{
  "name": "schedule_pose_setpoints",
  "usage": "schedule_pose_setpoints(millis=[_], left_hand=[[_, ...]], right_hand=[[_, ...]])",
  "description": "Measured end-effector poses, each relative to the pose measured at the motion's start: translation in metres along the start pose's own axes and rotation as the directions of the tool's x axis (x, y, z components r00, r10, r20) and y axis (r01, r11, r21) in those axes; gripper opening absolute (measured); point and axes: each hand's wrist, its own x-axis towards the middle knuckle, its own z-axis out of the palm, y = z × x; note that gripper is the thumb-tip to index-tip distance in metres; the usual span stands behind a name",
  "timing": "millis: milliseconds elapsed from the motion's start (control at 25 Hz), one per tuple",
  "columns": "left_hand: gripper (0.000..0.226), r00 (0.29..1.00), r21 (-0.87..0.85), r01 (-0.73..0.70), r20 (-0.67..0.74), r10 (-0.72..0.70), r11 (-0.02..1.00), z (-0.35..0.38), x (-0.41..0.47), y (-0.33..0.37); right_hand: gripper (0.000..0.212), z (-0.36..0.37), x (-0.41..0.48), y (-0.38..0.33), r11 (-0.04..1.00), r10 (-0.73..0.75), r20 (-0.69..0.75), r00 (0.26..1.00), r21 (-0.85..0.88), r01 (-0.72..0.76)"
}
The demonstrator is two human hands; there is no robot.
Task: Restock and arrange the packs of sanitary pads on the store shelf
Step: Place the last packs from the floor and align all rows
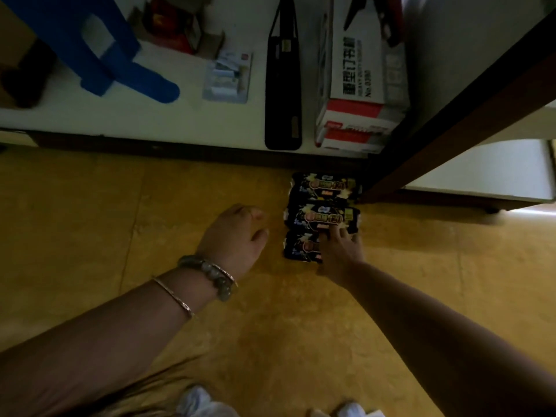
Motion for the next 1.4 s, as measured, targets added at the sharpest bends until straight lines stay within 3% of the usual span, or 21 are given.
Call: schedule_pose_setpoints(millis=[200, 480, 640, 720, 840, 960, 1040, 1160, 1240, 1400], left_hand=[[0.035, 1.0, -0.003, -0.007, 0.001, 0.007, 1.0, 0.004, 0.004, -0.014], [0.039, 0.997, -0.012, 0.057, 0.05, -0.056, 0.998, -0.031, -0.033, -0.001], [0.056, 0.994, -0.064, 0.033, 0.105, -0.026, 0.997, -0.081, -0.075, 0.027], [0.07, 0.994, -0.098, 0.02, 0.108, -0.009, 0.995, -0.111, -0.09, 0.045], [0.082, 0.997, -0.192, -0.012, 0.066, 0.025, 0.981, -0.172, -0.119, 0.085], [0.063, 0.998, -0.384, -0.057, -0.011, 0.057, 0.922, -0.242, -0.16, 0.126], [0.051, 0.991, -0.421, -0.105, -0.114, 0.063, 0.901, -0.285, -0.187, 0.147], [0.056, 0.98, -0.422, -0.104, -0.199, 0.02, 0.9, -0.357, -0.222, 0.18], [0.063, 0.977, -0.419, -0.089, -0.213, -0.002, 0.904, -0.401, -0.243, 0.202], [0.064, 0.936, -0.207, -0.187, -0.336, 0.11, 0.96, -0.473, -0.279, 0.235]], right_hand=[[0.052, 0.011, 0.013, -0.012, 0.993, 0.032, -0.062, 0.998, -0.107, -0.038], [0.063, -0.071, -0.039, -0.003, 0.957, 0.088, -0.033, 0.996, 0.278, -0.075], [0.053, -0.147, -0.1, 0.005, 0.773, 0.021, 0.002, 1.0, 0.634, -0.018], [0.053, -0.19, -0.134, 0.01, 0.694, -0.052, -0.009, 0.999, 0.718, 0.043], [0.05, -0.264, -0.196, 0.021, 0.656, -0.153, -0.102, 0.983, 0.734, 0.178], [0.045, -0.347, -0.263, 0.037, 0.59, -0.179, -0.196, 0.964, 0.763, 0.265], [0.047, -0.397, -0.305, 0.044, 0.565, -0.184, -0.246, 0.952, 0.766, 0.307], [0.052, -0.468, -0.369, 0.055, 0.563, -0.19, -0.357, 0.915, 0.723, 0.399], [0.059, -0.513, -0.401, 0.059, 0.627, -0.223, -0.406, 0.886, 0.636, 0.449], [0.069, -0.585, -0.451, 0.061, 0.7, -0.215, -0.439, 0.872, 0.553, 0.451]])
